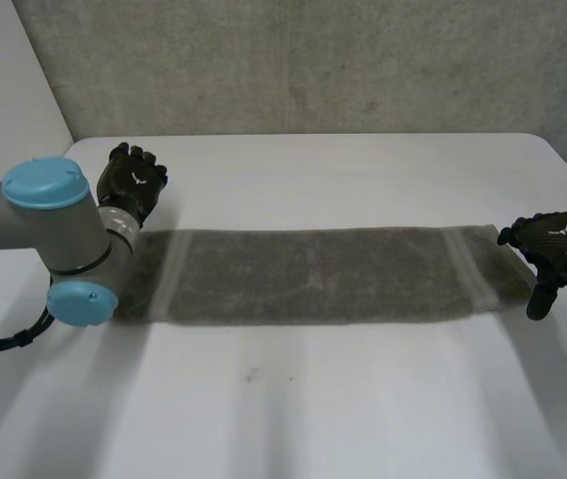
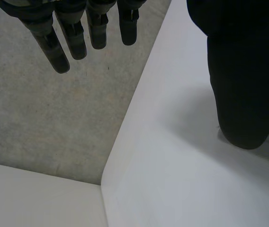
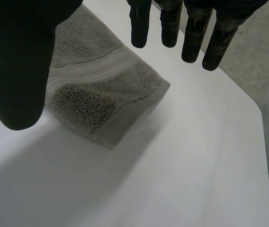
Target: Fold the towel.
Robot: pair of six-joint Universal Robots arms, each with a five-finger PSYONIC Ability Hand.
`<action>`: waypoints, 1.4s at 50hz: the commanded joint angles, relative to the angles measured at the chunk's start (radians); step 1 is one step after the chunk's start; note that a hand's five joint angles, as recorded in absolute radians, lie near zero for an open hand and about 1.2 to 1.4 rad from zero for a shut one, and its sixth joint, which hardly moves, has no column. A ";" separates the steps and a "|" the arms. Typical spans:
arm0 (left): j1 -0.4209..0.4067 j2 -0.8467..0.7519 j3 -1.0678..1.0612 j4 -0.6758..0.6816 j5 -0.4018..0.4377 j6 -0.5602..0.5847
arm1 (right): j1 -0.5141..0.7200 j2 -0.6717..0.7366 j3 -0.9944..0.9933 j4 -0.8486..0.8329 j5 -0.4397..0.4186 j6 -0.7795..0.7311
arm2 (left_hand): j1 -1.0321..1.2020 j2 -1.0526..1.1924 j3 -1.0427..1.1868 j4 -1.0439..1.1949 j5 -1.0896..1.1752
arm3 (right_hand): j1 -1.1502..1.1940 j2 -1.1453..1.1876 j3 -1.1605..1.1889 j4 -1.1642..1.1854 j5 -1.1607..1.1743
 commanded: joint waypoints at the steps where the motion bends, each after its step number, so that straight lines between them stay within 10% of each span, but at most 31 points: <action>1: 0.008 0.022 -0.016 -0.004 -0.004 0.030 | 0.001 0.001 0.001 -0.057 -0.002 0.000 | 0.027 0.033 0.032 0.031 0.018 | 0.146 0.130 0.137 0.120 0.124; 32: -0.009 0.378 -0.475 -0.006 0.049 -0.307 | -0.013 0.169 0.008 -0.195 -0.062 -0.084 | -0.008 -0.002 -0.003 -0.004 -0.018 | 0.434 0.419 0.425 0.408 0.412; 37: -0.009 0.378 -0.478 -0.006 0.048 -0.318 | -0.015 0.192 0.001 -0.215 -0.059 -0.095 | -0.008 -0.002 -0.003 -0.004 -0.018 | 0.851 0.835 0.842 0.825 0.829; 38: -0.007 0.378 -0.478 -0.006 0.048 -0.318 | -0.016 0.195 -0.002 -0.224 -0.055 -0.095 | -0.005 0.000 -0.001 -0.001 -0.015 | 1.187 1.172 1.178 1.161 1.165; 56: -0.009 0.421 -0.501 -0.006 0.049 -0.318 | -0.225 0.146 -0.130 -0.224 0.192 -0.279 | -0.011 -0.005 -0.006 -0.007 -0.021 | 1.191 1.175 1.181 1.165 1.168; 70: -0.007 0.432 -0.505 -0.006 0.046 -0.318 | 0.228 -0.024 -0.147 -0.240 0.130 -0.182 | -0.014 -0.008 -0.009 -0.010 -0.024 | 1.191 1.175 1.181 1.165 1.168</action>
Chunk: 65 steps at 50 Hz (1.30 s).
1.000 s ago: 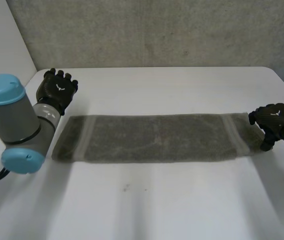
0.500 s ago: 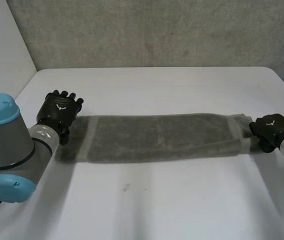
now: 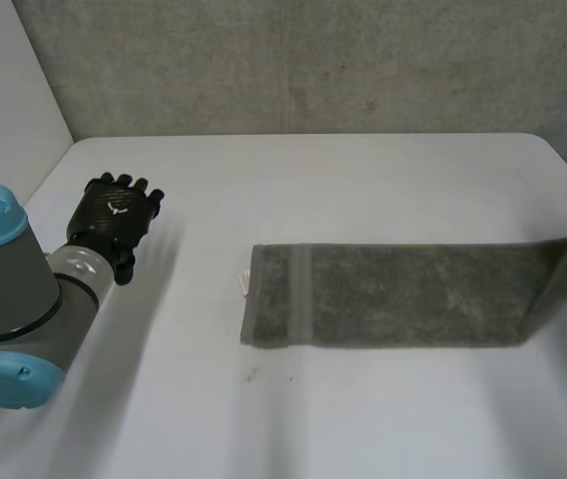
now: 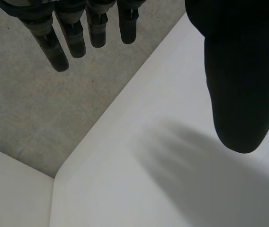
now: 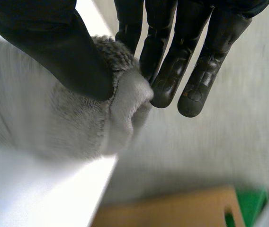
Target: Fold the towel.
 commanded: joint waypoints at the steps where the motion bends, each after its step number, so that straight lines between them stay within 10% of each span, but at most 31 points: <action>1: 0.004 0.006 -0.001 0.000 -0.001 0.000 | 0.348 -0.049 -0.014 -0.012 -0.073 0.030 | 0.004 0.009 0.010 0.007 -0.023 | 0.445 0.221 0.207 0.203 0.247; 10: 0.010 0.016 -0.016 0.000 0.001 0.000 | 0.742 0.132 -0.054 -0.011 -0.111 -0.123 | 0.004 0.009 0.010 0.007 -0.023 | 0.445 0.221 0.207 0.203 0.247; 19: 0.000 0.016 -0.029 0.001 0.001 0.000 | 0.867 0.290 -0.060 -0.040 -0.099 -0.206 | 0.004 0.009 0.010 0.007 -0.023 | 0.445 0.221 0.207 0.203 0.247; 21: -0.005 0.016 -0.030 0.001 0.002 0.000 | 0.879 0.293 -0.057 -0.054 -0.093 -0.197 | 0.004 0.009 0.010 0.007 -0.023 | 0.052 -0.172 -0.185 -0.190 -0.145; 24: -0.010 0.016 -0.030 0.001 0.002 0.000 | 0.878 0.280 -0.057 -0.064 -0.085 -0.189 | 0.004 0.009 0.010 0.007 -0.023 | -0.206 -0.430 -0.443 -0.448 -0.403; 26: -0.025 0.016 -0.027 0.001 0.002 0.000 | 0.873 0.211 -0.045 -0.093 -0.059 -0.143 | 0.004 0.009 0.010 0.007 -0.023 | -0.777 -1.001 -1.014 -1.019 -0.974; 40: -0.172 0.019 0.036 0.012 -0.001 -0.016 | 0.591 -0.070 0.137 -0.087 -0.062 0.375 | 0.004 0.009 0.010 0.007 -0.023 | -0.777 -1.001 -1.014 -1.019 -0.974; 65: -0.458 -0.284 0.323 -0.035 0.123 -0.346 | 0.365 -0.075 0.351 -0.087 -0.082 0.372 | 0.024 0.030 0.030 0.028 -0.002 | -0.777 -1.001 -1.014 -1.019 -0.974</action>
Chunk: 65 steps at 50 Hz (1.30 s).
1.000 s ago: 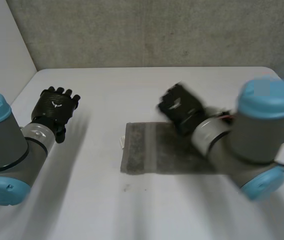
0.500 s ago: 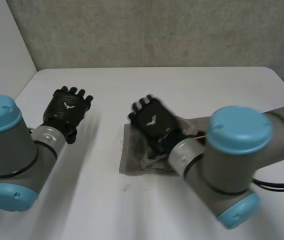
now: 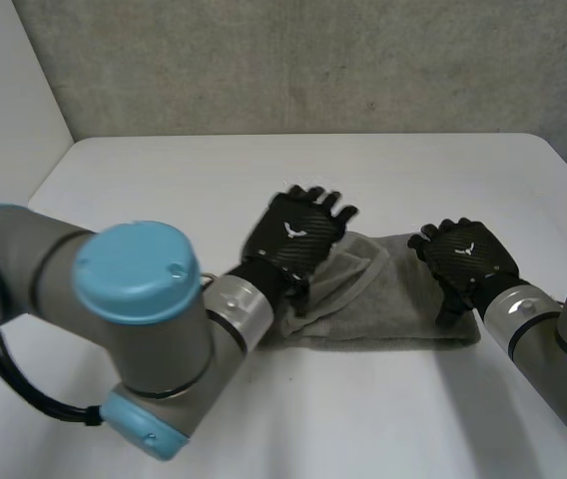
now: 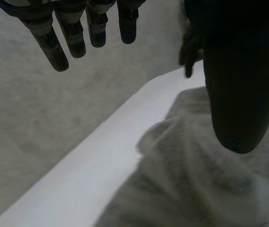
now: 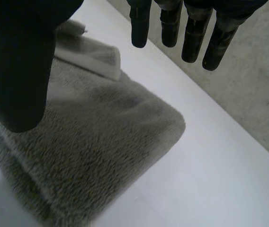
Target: Fold the towel.
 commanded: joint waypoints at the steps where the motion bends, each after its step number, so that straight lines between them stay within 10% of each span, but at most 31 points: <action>1: -0.024 -0.141 0.103 -0.042 0.053 -0.074 | 0.001 0.019 0.006 -0.002 0.003 0.000 | 0.025 0.030 0.030 0.029 -0.002 | -0.029 -0.045 -0.038 -0.055 -0.052; 21: -0.017 -0.351 0.350 -0.123 0.027 -0.088 | 0.010 0.067 0.019 -0.005 0.004 -0.003 | 0.040 0.045 0.044 0.043 0.013 | 0.099 0.083 0.089 0.072 0.076; 33: 0.081 -0.377 0.347 -0.147 -0.254 -0.019 | -0.001 0.085 0.020 0.000 0.024 -0.112 | 0.046 0.051 0.050 0.049 0.018 | 0.389 0.374 0.380 0.363 0.366; 45: 0.060 -0.241 0.138 -0.181 -0.259 -0.007 | -0.001 0.099 0.022 -0.005 0.110 -0.247 | 0.040 0.045 0.044 0.043 0.013 | 0.633 0.617 0.624 0.607 0.610; 51: 0.043 -0.178 0.098 -0.181 -0.260 -0.028 | 0.004 0.091 0.014 -0.005 0.113 -0.273 | 0.037 0.042 0.041 0.040 0.010 | 1.191 1.176 1.182 1.165 1.168; 65: 0.117 -0.077 0.066 -0.184 -0.263 -0.083 | 0.060 0.068 -0.076 -0.005 0.119 -0.261 | 0.020 0.024 0.024 0.023 -0.008 | 1.193 1.177 1.183 1.166 1.170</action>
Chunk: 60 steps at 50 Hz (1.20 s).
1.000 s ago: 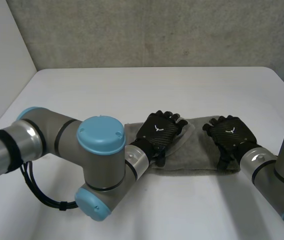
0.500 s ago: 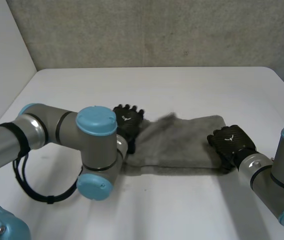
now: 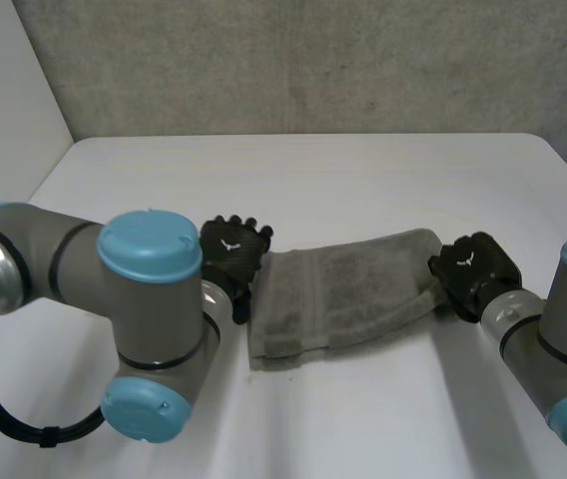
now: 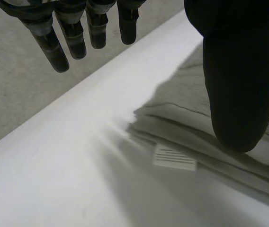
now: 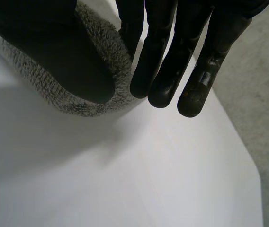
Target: Fold the towel.
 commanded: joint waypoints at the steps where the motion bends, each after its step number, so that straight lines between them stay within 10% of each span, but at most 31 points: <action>1: 0.065 0.040 -0.021 -0.001 -0.002 -0.010 | 0.074 -0.022 -0.052 0.004 -0.003 0.012 | 0.011 0.009 0.008 0.011 -0.007 | 0.551 0.222 0.216 0.207 0.261; 25: 0.223 0.190 -0.269 0.017 0.014 -0.012 | 0.490 0.292 -0.437 0.016 -0.218 0.178 | 0.005 0.003 0.002 0.005 -0.013 | 0.551 0.222 0.216 0.207 0.261; 32: 0.241 0.193 -0.294 0.027 0.044 -0.010 | 0.490 0.302 -0.493 0.063 -0.091 0.195 | 0.005 0.003 0.002 0.005 -0.013 | 0.270 -0.058 -0.065 -0.074 -0.020; 39: 0.226 0.199 -0.246 0.027 0.092 -0.012 | 0.464 0.182 -0.451 0.131 -0.069 0.371 | 0.008 0.006 0.005 0.008 -0.010 | -0.671 -0.999 -1.005 -1.015 -0.961; 50: 0.162 0.196 -0.088 0.025 0.100 -0.087 | 0.258 0.018 -0.345 0.195 -0.074 0.617 | -0.001 -0.002 -0.004 -0.001 -0.019 | -0.671 -0.999 -1.005 -1.015 -0.961; 60: 0.113 0.029 0.070 0.004 0.282 -0.332 | 0.214 0.122 -0.405 0.244 -0.124 0.672 | 0.026 0.024 0.023 0.026 0.008 | -0.671 -0.999 -1.005 -1.015 -0.961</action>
